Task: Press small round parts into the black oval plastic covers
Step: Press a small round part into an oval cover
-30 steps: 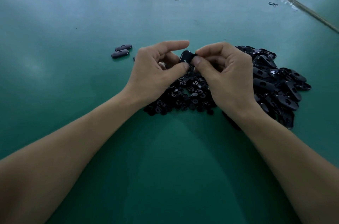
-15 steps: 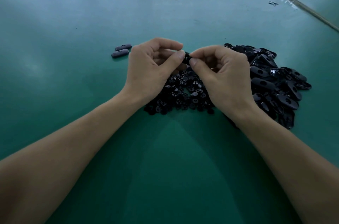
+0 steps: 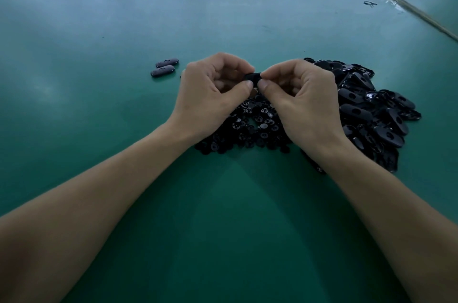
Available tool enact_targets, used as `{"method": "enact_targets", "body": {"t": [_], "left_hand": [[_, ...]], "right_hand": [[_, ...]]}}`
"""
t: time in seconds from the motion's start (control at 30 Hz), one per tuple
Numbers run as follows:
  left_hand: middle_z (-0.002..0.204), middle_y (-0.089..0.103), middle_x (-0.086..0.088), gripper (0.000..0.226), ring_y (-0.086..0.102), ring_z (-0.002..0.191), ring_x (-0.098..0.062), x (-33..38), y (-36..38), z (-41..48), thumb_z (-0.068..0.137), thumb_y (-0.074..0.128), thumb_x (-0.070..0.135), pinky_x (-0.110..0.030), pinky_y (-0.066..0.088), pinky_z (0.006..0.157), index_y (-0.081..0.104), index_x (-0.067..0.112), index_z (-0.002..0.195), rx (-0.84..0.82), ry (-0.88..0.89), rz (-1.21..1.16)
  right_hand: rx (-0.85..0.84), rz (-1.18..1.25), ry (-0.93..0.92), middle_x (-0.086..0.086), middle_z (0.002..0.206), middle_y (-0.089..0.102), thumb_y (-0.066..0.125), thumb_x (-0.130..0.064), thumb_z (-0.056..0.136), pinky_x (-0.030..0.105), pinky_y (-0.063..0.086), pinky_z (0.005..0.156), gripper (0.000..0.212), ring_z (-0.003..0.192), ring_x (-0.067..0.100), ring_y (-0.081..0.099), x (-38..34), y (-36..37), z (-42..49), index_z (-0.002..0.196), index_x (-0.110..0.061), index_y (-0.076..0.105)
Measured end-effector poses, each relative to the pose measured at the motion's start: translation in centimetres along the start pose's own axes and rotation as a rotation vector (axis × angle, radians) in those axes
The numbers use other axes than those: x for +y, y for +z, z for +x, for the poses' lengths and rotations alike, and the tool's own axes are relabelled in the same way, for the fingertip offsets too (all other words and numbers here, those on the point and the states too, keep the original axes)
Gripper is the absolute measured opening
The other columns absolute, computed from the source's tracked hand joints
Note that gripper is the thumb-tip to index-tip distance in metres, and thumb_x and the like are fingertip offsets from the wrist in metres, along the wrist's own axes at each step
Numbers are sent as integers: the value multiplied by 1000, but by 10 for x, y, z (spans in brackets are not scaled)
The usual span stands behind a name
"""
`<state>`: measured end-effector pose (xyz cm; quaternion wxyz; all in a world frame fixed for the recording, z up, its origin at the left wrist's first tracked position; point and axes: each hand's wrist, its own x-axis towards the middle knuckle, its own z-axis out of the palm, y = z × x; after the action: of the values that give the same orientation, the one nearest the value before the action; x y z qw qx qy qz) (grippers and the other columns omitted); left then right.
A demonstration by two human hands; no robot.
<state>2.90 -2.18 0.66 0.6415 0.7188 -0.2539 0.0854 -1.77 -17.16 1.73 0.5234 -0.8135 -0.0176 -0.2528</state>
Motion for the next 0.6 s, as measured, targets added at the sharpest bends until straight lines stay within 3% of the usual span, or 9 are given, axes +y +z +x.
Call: {"method": "enact_targets", "body": {"t": [0.17,0.37,0.6], "left_hand": [[78,71,10,28,68,71,-4,0,1,-1,79,71,0,-18,53,69,65,26,89,-29,36,75],[78,72,10,26,69,71,-7,0,2,-3,81,72,7,-18,51,68,64,30,87,18,88,155],[78,72,9,27,69,70,-7,-2,2,-2,80,72,4,-18,51,67,65,30,86,-1,86,149]], "right_hand": [[-3,-37,8,-11,75,69,75,-14,84,35,58,72,21,70,8,67,-1,0,-1,78,-31,63],[1,-21,39,-9,72,69,75,-13,83,39,58,71,21,68,12,67,-1,0,-1,76,-29,63],[14,-92,-3,-11,70,68,75,-13,82,32,57,69,25,66,7,65,-4,-2,-3,74,-31,60]]}}
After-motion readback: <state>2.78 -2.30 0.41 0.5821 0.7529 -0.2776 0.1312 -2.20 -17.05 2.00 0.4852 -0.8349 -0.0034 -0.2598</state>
